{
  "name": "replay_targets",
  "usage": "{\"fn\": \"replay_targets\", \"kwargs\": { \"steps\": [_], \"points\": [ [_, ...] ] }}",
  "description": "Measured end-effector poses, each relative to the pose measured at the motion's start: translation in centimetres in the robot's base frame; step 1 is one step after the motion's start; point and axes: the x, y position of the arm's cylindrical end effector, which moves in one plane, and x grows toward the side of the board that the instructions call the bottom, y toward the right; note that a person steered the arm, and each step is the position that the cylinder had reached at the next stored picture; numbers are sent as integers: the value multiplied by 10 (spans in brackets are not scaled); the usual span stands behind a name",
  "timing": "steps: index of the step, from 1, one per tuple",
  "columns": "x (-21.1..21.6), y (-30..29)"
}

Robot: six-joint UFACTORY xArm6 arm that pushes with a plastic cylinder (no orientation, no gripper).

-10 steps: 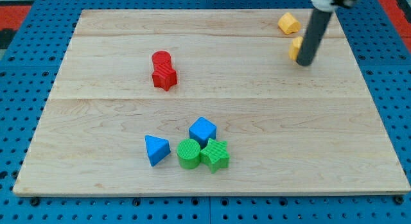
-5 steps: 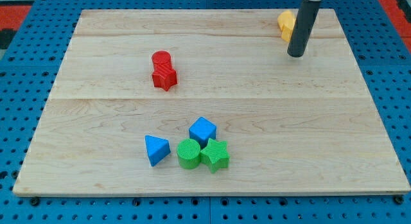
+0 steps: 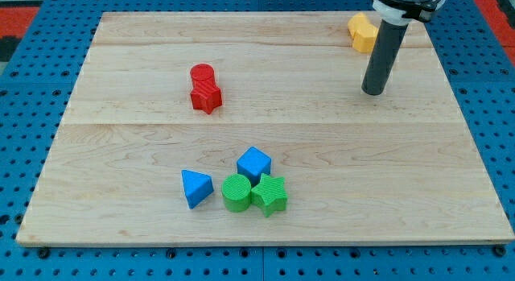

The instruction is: Push the blue cube above the blue triangle

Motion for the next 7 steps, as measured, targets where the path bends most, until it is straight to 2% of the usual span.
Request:
{"fn": "replay_targets", "kwargs": {
  "steps": [7],
  "points": [
    [14, -16]
  ]
}}
